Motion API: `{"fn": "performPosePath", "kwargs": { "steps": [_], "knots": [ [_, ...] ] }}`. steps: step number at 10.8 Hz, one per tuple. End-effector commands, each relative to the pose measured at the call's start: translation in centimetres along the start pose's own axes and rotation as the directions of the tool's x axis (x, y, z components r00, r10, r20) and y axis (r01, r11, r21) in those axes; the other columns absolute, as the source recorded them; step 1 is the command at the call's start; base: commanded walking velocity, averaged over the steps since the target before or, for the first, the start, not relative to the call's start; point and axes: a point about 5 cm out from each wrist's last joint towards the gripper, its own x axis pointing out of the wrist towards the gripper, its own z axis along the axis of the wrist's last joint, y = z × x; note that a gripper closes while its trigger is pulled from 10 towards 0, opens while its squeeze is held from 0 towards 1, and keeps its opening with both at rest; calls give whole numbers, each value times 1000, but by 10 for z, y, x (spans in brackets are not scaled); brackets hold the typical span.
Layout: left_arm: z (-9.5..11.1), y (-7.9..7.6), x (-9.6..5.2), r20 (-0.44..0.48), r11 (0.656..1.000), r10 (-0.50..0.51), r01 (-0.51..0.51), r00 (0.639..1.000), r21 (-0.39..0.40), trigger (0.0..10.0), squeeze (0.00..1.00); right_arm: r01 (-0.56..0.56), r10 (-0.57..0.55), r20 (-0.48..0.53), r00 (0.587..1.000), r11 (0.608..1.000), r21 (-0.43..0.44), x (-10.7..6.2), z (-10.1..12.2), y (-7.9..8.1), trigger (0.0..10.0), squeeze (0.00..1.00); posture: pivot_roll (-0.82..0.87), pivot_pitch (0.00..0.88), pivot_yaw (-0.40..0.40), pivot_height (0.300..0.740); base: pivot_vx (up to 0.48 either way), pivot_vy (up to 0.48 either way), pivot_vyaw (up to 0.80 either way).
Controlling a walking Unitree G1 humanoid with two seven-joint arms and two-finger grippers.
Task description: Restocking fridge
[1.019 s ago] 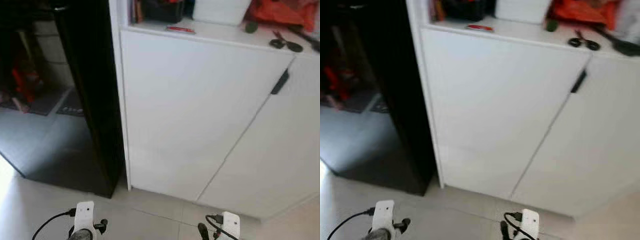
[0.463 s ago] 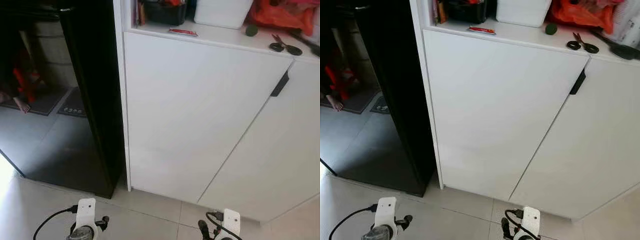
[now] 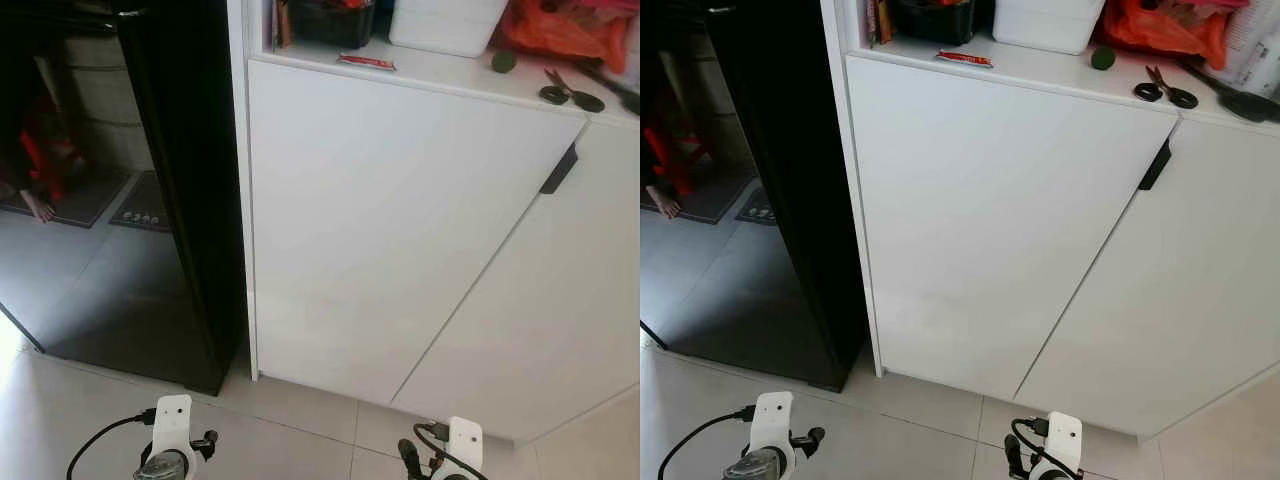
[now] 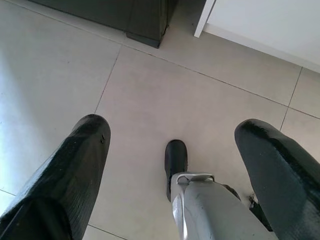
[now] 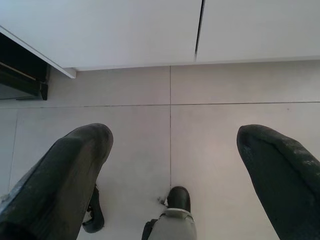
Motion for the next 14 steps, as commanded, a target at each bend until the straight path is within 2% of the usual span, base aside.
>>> {"fn": "performPosePath", "kwargs": {
  "steps": [1, 7, 10, 11, 12, 14],
  "knots": [
    [0, -4, 0, -11, 1000, -13, 13, 1000, 17, 10000, 0, 22, -22, -7, 1000, 1000, -9, -1, 1, -6, 10000, 0, 88, 0, -129, 740, 0, 0, 0],
    [1, 5, 0, -14, 997, -16, 17, 1000, 74, 10000, 0, 23, -22, -22, 1000, 999, 30, 0, -4, 2, 10000, 0, 103, 0, -61, 740, 0, 0, 0],
    [1, 1, 0, 3, 1000, -10, 10, 1000, 20, 10000, 0, 23, -22, -16, 1000, 1000, 12, 0, -2, -2, 10000, 0, 113, 0, -90, 740, 0, 0, 0],
    [0, -2, 0, 3, 1000, -18, 18, 1000, -19, 10000, 0, 19, -19, -19, 1000, 1000, -2, 0, -1, -3, 10000, 0, 109, 0, -95, 740, 0, 0, 0],
    [-1, -2, 0, -21, 1000, -17, 17, 1000, -8, 10000, 0, 22, -22, -19, 1000, 1000, 2, 0, 0, -4, 10000, 0, 110, 0, -104, 740, 0, 405, 0],
    [-1, -4, 0, -12, 1000, -26, 25, 1000, -16, 10000, 0, 11, -11, -24, 1000, 1000, -13, 0, 0, -5, 10000, 0, 106, 0, -111, 740, 0, 480, 0]
  ]
}}
